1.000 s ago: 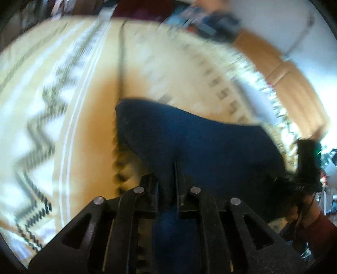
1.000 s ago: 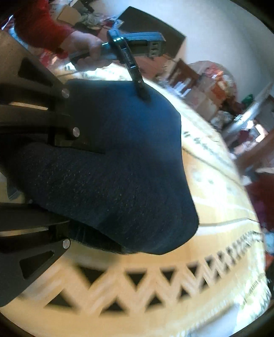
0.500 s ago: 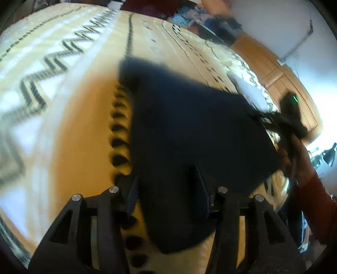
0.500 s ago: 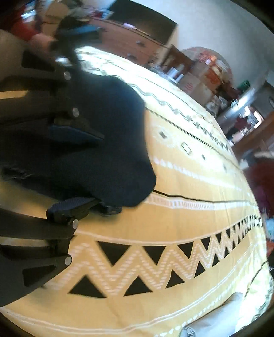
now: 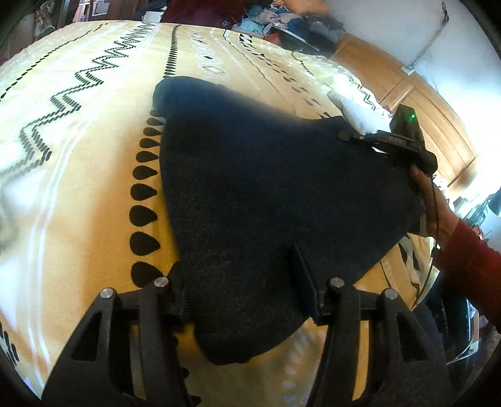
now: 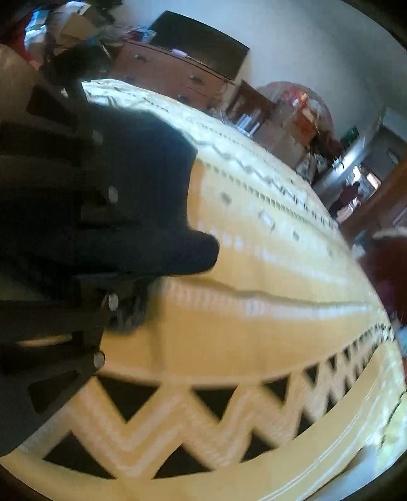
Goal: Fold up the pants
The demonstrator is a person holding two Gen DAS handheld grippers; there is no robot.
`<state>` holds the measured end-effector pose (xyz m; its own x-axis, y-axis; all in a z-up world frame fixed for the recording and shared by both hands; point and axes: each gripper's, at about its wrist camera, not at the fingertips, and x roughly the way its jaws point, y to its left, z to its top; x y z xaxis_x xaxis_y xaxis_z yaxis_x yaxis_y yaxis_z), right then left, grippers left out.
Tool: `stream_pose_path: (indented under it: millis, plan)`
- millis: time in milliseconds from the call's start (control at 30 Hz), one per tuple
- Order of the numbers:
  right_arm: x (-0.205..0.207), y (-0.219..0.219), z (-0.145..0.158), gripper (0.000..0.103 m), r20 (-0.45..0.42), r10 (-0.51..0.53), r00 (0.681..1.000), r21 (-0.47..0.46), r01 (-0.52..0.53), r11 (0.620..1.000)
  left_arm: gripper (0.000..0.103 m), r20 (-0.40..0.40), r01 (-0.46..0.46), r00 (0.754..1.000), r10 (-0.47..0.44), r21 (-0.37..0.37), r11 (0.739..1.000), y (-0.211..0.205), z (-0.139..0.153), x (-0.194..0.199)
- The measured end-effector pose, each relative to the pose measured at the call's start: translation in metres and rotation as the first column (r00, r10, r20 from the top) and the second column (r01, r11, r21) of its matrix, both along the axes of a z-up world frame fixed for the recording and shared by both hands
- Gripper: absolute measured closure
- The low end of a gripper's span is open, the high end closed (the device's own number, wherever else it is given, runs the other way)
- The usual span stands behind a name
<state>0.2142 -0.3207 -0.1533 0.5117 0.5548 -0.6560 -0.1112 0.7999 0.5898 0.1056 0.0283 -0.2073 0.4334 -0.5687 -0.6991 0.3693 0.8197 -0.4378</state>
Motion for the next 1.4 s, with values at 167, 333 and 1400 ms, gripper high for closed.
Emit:
stream_pose_path:
  millis: [167,333,1400]
  plan:
    - [-0.031,-0.003,0.038,0.042,0.087,-0.064,0.994,-0.126,0.074,0.989,0.047,0.007,-0.016,1.0,0.016,-0.004,1.0,-0.003,0.001,0.003]
    - [-0.109,0.023,0.071,0.043,0.23,-0.001,0.973,-0.204,0.049,0.978,0.046,0.015,-0.024,1.0,0.024,-0.008,1.0,-0.003,-0.001,-0.001]
    - [-0.163,0.06,0.064,0.07,0.236,0.146,0.961,-0.398,-0.041,0.916,0.044,0.024,-0.076,0.997,0.075,0.025,0.997,-0.002,0.009,-0.018]
